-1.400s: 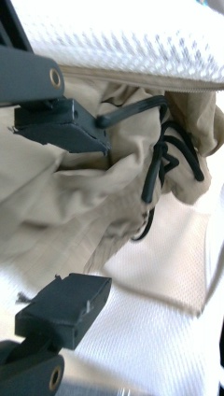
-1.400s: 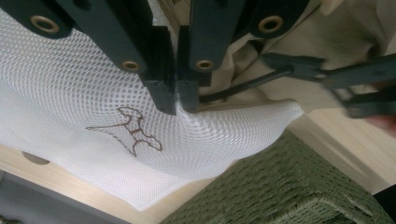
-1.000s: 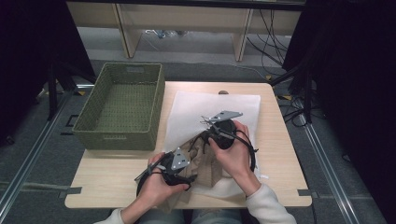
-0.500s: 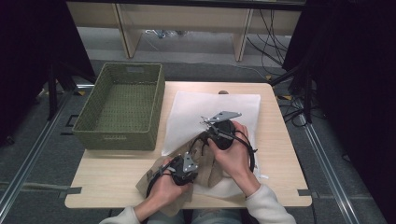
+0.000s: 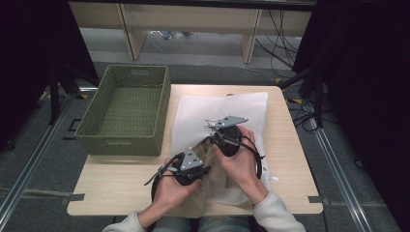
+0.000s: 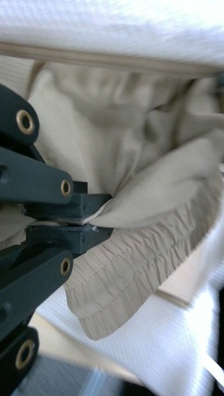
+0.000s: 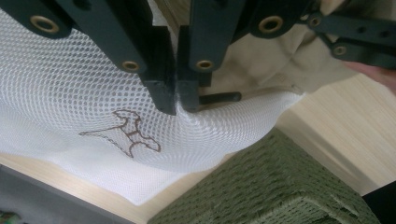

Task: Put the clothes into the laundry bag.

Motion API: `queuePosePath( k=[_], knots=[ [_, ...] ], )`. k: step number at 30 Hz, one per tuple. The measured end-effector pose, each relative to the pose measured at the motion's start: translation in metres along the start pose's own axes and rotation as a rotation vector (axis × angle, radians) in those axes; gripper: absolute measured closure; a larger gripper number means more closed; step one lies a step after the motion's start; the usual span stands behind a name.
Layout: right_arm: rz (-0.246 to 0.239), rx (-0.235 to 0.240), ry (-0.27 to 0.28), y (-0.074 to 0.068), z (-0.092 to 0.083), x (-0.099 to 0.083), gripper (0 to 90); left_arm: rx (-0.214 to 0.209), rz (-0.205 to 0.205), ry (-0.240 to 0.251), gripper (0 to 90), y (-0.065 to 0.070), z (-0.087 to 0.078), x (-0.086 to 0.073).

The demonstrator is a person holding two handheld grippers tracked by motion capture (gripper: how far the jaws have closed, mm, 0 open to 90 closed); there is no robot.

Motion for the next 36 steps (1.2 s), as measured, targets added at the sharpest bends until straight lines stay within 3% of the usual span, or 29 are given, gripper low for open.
queuePosePath(
  k=[2,3,4,5,6,7,8,9,12,15,16,20,24,27,30,31,32,33,34,36],
  knots=[
    [-0.018,-0.001,0.01,0.001,0.001,0.0,88.3,-0.02,-0.015,0.048,85.7,0.005,-0.003,0.012],
    [-0.019,-0.003,0.011,0.002,0.001,0.0,88.3,-0.019,-0.007,0.047,85.7,0.006,-0.004,0.015],
    [0.031,-0.003,0.003,-0.001,0.0,-0.001,88.3,-0.027,0.011,0.054,85.7,0.007,-0.004,0.019],
    [-0.002,-0.003,0.004,0.001,-0.001,0.0,88.3,-0.018,0.009,0.053,85.7,0.006,-0.002,0.02],
    [-0.001,-0.002,0.005,0.001,-0.002,0.001,88.3,-0.019,0.012,0.057,85.6,0.005,0.001,0.02],
    [-0.023,-0.003,0.013,0.002,-0.001,0.001,88.3,-0.011,-0.009,0.043,85.6,0.004,0.004,0.018],
    [-0.021,-0.001,0.016,0.002,-0.002,0.001,88.4,-0.008,0.004,0.036,85.6,0.001,0.008,0.016],
    [-0.021,0.001,0.016,0.002,-0.002,0.001,88.4,0.001,-0.024,0.029,85.6,-0.001,0.011,0.013],
    [-0.009,0.012,0.009,-0.002,-0.002,0.001,88.4,0.028,-0.039,0.002,85.7,-0.013,0.024,0.004],
    [-0.021,0.018,0.011,-0.003,-0.001,0.001,88.4,0.039,-0.057,0.003,85.7,-0.018,0.028,0.002],
    [-0.015,0.018,0.01,-0.003,-0.002,0.001,88.4,0.038,-0.045,-0.006,85.7,-0.02,0.026,0.002],
    [-0.014,0.021,0.033,-0.005,-0.006,0.004,88.5,0.051,-0.062,0.084,85.8,-0.018,0.014,0.017],
    [-0.021,0.031,0.098,-0.009,-0.018,0.014,88.5,0.079,-0.042,0.156,85.8,-0.018,-0.005,0.036],
    [-0.021,0.029,0.125,-0.012,-0.027,0.019,88.5,0.105,-0.025,0.174,85.7,-0.02,-0.008,0.04],
    [-0.008,0.034,0.121,-0.012,-0.027,0.019,88.5,0.14,0.02,0.141,84.4,-0.026,0.005,0.032],
    [-0.015,0.031,0.118,-0.01,-0.025,0.017,88.5,0.15,0.045,0.107,83.4,-0.03,0.014,0.023],
    [-0.013,0.029,0.107,-0.008,-0.02,0.015,88.5,0.145,0.027,0.097,82.0,-0.03,0.021,0.018],
    [0.004,0.028,0.093,-0.007,-0.017,0.013,88.5,0.148,0.053,0.067,79.9,-0.034,0.028,0.01],
    [-0.006,0.028,0.082,-0.005,-0.013,0.011,88.5,0.144,0.033,0.041,77.2,-0.034,0.039,0.0],
    [0.016,0.022,0.066,-0.002,-0.006,0.007,88.5,0.131,0.039,0.014,71.1,-0.037,0.05,-0.011]
  ],
)
Point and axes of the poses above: each handheld gripper's, and its own axes: z roughly forward along the jaws, x roughly out of its top, y roughly to its right, the point moved 7 cm from there along z, roughly forward along the jaws, and after that the axes turned 1 degree about -z, right-handed, at the moved point
